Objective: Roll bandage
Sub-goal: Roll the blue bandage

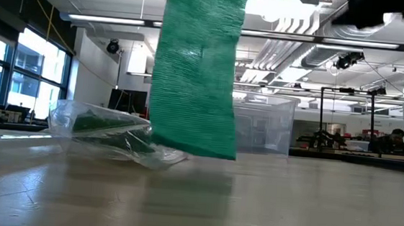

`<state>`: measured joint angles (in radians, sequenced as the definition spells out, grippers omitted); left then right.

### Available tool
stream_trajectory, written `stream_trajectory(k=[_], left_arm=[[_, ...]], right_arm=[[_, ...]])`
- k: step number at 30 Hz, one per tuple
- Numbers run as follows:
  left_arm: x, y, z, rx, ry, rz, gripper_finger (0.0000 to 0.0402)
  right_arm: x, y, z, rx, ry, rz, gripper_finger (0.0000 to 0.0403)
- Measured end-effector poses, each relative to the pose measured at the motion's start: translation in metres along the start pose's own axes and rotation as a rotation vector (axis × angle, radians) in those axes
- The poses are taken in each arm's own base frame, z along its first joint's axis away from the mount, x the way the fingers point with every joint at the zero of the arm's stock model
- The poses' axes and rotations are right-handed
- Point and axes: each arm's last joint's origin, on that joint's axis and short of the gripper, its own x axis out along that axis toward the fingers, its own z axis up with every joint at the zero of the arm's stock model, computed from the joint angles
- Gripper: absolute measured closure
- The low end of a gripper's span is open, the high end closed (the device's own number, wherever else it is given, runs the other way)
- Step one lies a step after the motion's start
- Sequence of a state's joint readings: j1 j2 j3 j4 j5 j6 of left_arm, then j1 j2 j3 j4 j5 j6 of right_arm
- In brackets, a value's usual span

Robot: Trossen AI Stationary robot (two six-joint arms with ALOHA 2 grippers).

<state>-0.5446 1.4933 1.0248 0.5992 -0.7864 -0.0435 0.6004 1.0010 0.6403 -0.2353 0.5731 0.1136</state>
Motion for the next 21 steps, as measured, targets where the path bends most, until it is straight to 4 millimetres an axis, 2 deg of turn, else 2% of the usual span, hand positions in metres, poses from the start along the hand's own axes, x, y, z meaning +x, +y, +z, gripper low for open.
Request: stream_trajectory(k=[4, 9, 13, 21], left_arm=[[0.000, 0.000, -0.001, -0.020, 0.003, 0.000, 0.0401], [0.000, 0.000, -0.001, -0.037, 0.003, -0.001, 0.0401], [0.000, 0.000, -0.001, -0.056, 0.003, 0.000, 0.0400], [0.000, 0.000, -0.001, -0.083, 0.004, -0.007, 0.0400]], right_arm=[[-0.014, 0.002, 0.023, -0.021, -0.226, 0.060, 0.0233], [-0.012, 0.006, 0.045, -0.081, -0.444, 0.070, 0.0233], [-0.001, 0.006, 0.056, -0.089, -0.566, 0.079, 0.0233], [0.030, -0.001, 0.061, -0.048, -0.654, 0.126, 0.0233]])
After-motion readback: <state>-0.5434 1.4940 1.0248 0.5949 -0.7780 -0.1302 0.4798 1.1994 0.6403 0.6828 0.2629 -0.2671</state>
